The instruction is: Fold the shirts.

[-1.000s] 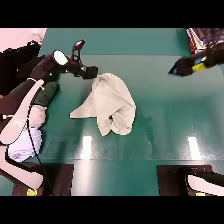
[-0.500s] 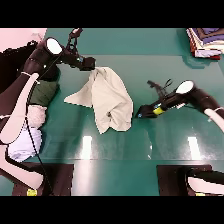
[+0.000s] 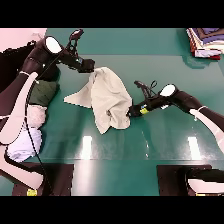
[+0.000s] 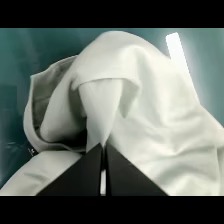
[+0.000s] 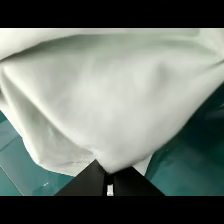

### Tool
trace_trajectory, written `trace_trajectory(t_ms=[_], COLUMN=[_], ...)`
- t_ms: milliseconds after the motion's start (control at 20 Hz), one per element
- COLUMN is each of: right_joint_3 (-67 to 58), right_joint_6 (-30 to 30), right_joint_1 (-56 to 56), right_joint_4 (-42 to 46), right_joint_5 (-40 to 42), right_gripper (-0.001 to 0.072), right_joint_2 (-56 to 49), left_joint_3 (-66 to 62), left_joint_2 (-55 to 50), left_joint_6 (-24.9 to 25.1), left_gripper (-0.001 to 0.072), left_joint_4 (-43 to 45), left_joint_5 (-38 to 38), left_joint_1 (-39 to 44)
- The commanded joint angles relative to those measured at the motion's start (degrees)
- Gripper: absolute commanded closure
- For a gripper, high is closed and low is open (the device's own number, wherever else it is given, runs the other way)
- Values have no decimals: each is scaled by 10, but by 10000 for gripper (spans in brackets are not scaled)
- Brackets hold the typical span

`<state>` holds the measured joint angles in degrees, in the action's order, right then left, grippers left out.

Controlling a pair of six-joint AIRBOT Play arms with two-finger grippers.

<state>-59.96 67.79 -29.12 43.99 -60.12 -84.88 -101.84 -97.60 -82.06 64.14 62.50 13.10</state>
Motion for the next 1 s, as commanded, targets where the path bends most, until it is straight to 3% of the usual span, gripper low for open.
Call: trace_trajectory(t_ms=[0, 200, 600, 950], right_joint_3=[-52, -188, -412, -566], right_joint_6=[32, 59, 59, 100], right_joint_1=[33, 122, 220, 268], right_joint_4=[71, 166, 177, 175], right_joint_5=[-10, -85, -138, -266], right_gripper=[696, 696, 697, 697], right_joint_2=[45, 154, 285, 225], left_joint_3=[-29, -71, -76, -37], left_joint_2=[50, 195, 463, 459], left_joint_6=[-5, -3, -4, -4], left_gripper=[686, 685, 686, 686], left_joint_4=[45, 74, 43, 10], left_joint_5=[19, 16, 61, 156], left_joint_1=[-1, 0, 0, 0])
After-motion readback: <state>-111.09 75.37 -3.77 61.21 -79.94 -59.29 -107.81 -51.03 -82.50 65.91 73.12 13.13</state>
